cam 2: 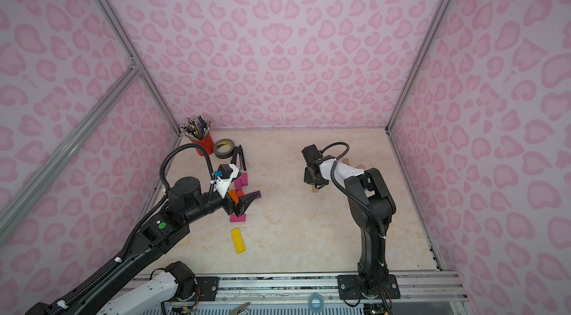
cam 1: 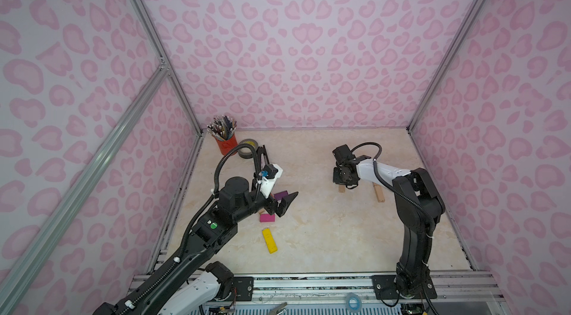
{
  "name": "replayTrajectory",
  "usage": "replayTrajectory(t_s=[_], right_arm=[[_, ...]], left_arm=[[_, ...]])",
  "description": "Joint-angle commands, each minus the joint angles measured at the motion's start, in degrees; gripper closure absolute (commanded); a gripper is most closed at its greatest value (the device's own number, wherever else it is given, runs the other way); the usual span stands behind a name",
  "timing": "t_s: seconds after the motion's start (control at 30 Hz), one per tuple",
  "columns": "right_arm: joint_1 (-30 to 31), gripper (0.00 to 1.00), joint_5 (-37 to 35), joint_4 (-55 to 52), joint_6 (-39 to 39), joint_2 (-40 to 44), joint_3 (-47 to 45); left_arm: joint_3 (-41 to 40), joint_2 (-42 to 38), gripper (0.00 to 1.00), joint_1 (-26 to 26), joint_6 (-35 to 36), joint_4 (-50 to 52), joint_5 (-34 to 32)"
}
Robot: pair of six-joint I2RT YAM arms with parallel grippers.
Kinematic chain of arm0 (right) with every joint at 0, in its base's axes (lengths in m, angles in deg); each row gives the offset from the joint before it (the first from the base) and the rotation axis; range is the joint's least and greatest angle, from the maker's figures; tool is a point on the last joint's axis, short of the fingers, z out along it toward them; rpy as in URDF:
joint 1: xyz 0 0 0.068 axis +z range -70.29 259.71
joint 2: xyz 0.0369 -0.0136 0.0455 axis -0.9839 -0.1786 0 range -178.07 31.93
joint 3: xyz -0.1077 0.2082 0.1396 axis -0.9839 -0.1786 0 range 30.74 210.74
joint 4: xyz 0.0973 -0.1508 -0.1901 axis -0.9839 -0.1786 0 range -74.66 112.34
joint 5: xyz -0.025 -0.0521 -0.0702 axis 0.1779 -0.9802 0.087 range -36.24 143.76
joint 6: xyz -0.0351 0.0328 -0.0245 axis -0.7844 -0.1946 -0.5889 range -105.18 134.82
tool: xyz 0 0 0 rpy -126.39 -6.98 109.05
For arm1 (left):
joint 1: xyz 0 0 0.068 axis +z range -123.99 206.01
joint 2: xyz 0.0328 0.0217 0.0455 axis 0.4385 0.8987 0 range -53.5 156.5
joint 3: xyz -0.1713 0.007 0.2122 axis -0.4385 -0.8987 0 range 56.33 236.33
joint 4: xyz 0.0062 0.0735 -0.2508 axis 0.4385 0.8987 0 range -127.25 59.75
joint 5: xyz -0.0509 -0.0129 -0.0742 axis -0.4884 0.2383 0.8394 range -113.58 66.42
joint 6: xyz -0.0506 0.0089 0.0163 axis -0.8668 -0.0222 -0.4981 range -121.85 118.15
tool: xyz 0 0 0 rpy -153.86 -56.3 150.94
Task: Assemble the letter k with building blocks
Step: Assemble the building block at the center of the board.
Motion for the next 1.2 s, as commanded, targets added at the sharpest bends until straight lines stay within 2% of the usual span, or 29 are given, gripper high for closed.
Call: replayTrajectory(t_s=[0.0,1.17], right_arm=[[-0.1,0.75,0.7,-0.6,-0.1,-1.0,0.2],[-0.2,0.73,-0.3,-2.2,-1.4,-2.6,3.5]], left_arm=[[0.0,0.2,0.01,0.1,0.4,-0.9,-0.2],[0.0,0.7,0.01,0.1,0.5,-0.8,-0.3]])
